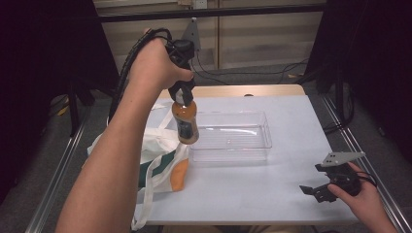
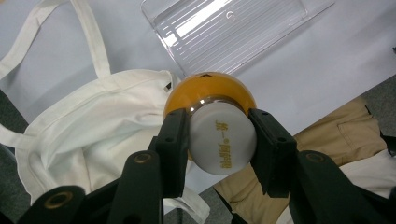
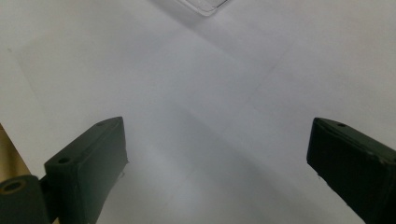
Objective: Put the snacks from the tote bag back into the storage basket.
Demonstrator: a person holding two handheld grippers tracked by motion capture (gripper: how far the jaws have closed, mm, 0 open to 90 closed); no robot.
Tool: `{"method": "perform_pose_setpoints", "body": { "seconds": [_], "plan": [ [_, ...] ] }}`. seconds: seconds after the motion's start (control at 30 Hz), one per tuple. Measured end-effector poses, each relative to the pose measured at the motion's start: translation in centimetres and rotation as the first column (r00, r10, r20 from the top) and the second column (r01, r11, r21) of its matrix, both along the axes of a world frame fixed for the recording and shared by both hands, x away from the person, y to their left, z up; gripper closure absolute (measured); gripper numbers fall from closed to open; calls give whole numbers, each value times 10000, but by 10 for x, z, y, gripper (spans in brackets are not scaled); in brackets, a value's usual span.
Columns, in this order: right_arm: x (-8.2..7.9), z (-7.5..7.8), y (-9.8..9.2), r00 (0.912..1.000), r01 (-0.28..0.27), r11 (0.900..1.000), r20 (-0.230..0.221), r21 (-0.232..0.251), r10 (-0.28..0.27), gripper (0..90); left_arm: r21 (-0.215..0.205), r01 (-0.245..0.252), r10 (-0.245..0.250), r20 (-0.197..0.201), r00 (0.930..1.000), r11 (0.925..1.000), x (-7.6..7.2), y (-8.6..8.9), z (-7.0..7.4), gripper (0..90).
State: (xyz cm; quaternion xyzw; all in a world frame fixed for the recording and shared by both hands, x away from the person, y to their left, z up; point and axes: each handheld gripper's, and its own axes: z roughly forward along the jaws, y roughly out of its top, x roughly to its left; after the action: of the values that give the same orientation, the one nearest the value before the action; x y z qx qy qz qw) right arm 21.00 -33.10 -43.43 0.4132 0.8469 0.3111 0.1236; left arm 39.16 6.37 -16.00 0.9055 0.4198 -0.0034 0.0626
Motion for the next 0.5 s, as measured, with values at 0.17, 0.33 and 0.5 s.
{"method": "perform_pose_setpoints", "body": {
  "seconds": [0.17,0.33,0.5],
  "plan": [
    [0,0,-1,10000,8,10000,9,24,-8,48,37,58,-58,43,10000,10000,3,-5,-2,594],
    [-1,0,-2,10000,41,10000,26,23,-41,48,30,26,-26,13,10000,10000,5,-8,-7,594],
    [-2,0,-2,9999,116,9999,76,-24,-116,49,120,198,-199,63,9998,9997,9,-12,-9,595]
  ]
}}
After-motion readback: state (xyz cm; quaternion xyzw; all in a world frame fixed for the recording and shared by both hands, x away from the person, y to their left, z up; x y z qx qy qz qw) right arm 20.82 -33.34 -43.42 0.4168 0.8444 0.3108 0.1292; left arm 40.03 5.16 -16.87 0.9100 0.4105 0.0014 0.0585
